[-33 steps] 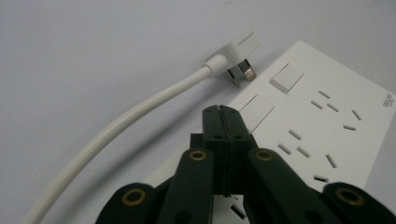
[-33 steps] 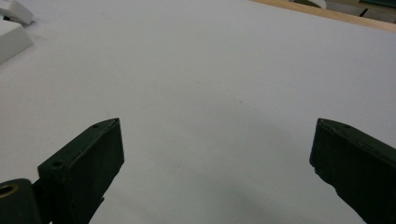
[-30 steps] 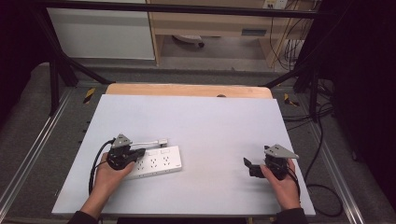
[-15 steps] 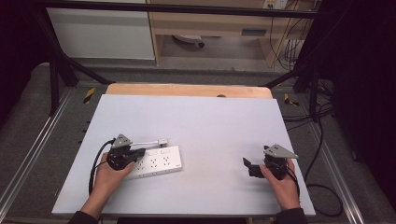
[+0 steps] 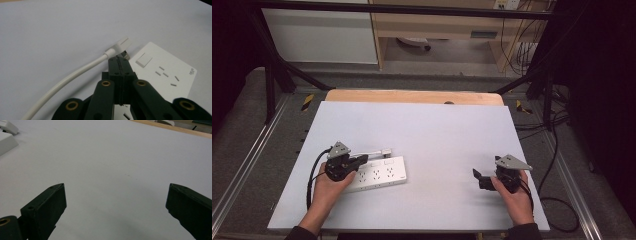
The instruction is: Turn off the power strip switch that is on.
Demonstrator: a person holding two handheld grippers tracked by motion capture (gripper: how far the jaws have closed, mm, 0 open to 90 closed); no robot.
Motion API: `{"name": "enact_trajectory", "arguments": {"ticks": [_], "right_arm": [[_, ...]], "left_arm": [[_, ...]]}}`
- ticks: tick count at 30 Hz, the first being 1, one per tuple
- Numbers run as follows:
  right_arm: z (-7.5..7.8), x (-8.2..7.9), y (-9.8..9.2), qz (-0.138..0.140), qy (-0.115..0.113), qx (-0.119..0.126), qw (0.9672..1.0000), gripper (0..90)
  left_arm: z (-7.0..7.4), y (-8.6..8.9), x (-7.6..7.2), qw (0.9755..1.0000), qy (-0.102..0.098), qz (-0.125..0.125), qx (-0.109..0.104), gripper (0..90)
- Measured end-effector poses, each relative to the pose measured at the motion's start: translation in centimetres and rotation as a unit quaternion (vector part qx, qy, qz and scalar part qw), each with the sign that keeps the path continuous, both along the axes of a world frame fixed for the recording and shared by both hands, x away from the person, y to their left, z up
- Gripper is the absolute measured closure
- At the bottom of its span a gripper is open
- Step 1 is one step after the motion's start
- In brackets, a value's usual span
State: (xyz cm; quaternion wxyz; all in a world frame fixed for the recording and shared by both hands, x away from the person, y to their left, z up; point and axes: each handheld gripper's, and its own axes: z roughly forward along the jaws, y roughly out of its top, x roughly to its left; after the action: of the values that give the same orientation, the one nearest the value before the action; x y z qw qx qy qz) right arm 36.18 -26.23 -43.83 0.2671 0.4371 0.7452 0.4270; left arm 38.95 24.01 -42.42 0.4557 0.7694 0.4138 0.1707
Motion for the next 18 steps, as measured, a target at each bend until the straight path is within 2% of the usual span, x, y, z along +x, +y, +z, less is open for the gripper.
{"name": "enact_trajectory", "arguments": {"ticks": [4,10,12,18], "right_arm": [[0.0,0.0,0.1,0.003,0.001,-0.002,1.0000,3.9],[-0.1,0.0,0.1,0.005,0.003,-0.001,1.0000,3.9],[-0.1,0.0,0.0,0.004,0.003,0.002,1.0000,3.9],[0.0,0.0,0.0,0.005,0.002,0.003,1.0000,3.8]], "left_arm": [[0.5,-0.3,0.3,0.9998,-0.010,-0.001,-0.016,90.0],[1.0,-0.7,0.8,0.9994,-0.017,-0.003,-0.029,90.0],[1.2,-0.8,0.8,0.9988,-0.023,-0.008,-0.042,89.4],[2.1,-0.6,0.5,0.9964,-0.057,0.018,-0.061,51.4]]}}
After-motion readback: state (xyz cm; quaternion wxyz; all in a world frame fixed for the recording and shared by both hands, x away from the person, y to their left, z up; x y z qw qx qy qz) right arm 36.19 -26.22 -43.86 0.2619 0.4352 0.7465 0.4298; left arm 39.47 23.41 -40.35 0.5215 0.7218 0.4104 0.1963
